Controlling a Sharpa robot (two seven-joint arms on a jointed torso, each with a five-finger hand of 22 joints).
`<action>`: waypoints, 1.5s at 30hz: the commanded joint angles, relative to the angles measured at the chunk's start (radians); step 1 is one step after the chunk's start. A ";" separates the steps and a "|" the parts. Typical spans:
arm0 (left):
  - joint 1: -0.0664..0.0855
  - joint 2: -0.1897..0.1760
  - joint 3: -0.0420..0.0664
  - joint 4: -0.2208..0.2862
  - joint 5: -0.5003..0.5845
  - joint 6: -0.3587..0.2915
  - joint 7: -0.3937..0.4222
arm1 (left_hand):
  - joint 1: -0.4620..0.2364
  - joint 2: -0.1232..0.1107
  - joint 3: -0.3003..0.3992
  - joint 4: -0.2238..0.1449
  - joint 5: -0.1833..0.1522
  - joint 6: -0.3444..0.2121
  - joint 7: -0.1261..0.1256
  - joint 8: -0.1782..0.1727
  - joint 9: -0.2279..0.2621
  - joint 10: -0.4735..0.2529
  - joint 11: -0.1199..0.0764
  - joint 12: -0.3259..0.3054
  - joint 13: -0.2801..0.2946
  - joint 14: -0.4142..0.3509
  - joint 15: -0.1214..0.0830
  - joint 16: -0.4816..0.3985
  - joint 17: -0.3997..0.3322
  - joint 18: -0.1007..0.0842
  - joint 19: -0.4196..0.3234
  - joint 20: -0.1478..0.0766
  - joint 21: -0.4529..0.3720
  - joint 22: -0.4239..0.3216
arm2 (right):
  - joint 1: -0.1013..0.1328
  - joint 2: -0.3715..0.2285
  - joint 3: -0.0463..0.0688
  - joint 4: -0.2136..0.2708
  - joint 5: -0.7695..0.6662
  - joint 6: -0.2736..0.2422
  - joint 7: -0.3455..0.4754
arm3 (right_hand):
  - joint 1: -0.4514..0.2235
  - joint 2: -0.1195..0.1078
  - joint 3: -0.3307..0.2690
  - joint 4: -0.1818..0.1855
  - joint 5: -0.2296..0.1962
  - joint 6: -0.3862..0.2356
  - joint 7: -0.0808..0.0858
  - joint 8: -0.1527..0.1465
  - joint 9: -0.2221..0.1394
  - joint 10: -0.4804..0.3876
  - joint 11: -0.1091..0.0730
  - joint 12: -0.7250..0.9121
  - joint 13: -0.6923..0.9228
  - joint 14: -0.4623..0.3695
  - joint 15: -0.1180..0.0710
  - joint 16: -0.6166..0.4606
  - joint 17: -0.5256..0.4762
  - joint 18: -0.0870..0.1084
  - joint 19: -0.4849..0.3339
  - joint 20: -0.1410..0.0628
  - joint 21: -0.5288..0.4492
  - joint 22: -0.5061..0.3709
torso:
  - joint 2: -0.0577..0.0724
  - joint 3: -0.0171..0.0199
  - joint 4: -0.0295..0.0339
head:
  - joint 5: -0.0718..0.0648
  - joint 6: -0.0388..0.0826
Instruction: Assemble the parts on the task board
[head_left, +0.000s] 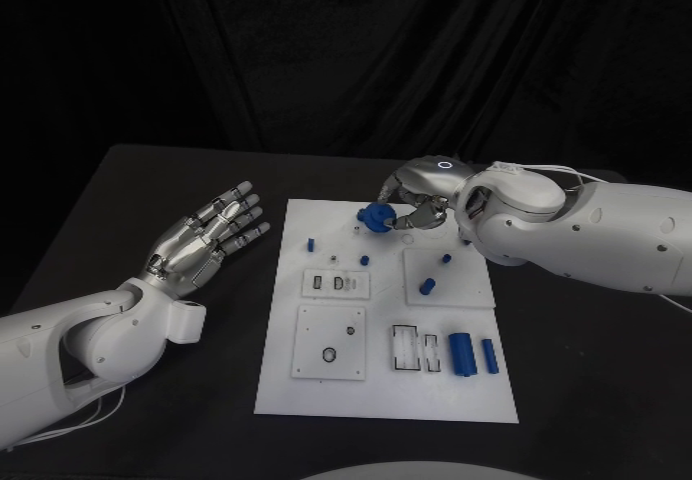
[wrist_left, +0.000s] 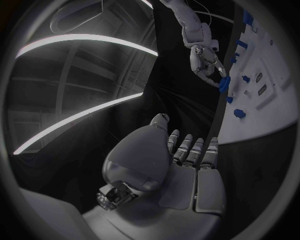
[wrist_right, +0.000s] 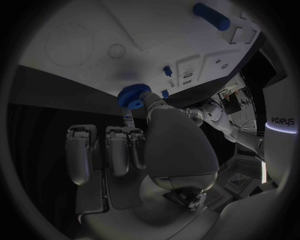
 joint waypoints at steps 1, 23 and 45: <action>0.000 0.003 0.001 -0.001 -0.002 0.018 0.035 | 0.000 -0.002 0.001 -0.003 0.003 -0.001 0.003 0.003 0.001 0.001 0.007 0.004 0.001 0.003 0.007 0.006 0.001 -0.017 0.005 0.004 0.001 0.001 | -0.006 0.015 0.001 -0.009 -0.005 0.013 0.011 | -0.008 0.006 -0.001 0.006 -0.007 0.052 -0.046 0.122 0.271 0.106 0.002 0.003 0.263 0.105 -0.005 0.003 0.263 -0.008 0.086 -0.007 0.000 0.250 | 0.001 0.0022 0.0020 | -0.001 -0.001; -0.001 0.014 0.001 -0.011 -0.002 0.020 0.031 | 0.000 0.000 0.002 -0.004 0.004 -0.001 0.003 0.003 0.001 0.001 0.009 0.005 0.001 0.002 0.008 0.006 0.001 -0.019 0.005 0.004 0.001 0.001 | -0.045 0.119 0.001 -0.085 -0.005 0.036 0.032 | -0.007 0.003 0.013 0.006 -0.036 0.012 -0.030 0.069 0.257 0.106 0.015 0.003 0.263 0.105 0.007 0.003 0.263 -0.001 0.067 0.005 -0.021 0.239 | 0.000 0.0017 -0.0011 | 0.002 -0.010; -0.002 0.015 0.001 -0.015 -0.002 0.024 0.029 | -0.001 0.001 0.004 -0.004 0.004 -0.002 0.003 0.003 0.001 0.002 0.010 0.005 0.001 0.002 0.009 0.006 0.001 -0.020 0.005 0.004 0.001 0.001 | -0.047 0.118 0.001 -0.093 -0.005 0.047 0.014 | -0.003 -0.016 0.060 -0.001 -0.051 -0.172 -0.010 -0.128 0.125 0.106 0.034 0.003 0.263 0.105 0.026 0.003 0.263 0.022 0.006 0.025 -0.100 0.206 | 0.000 0.0018 -0.0027 | 0.005 -0.009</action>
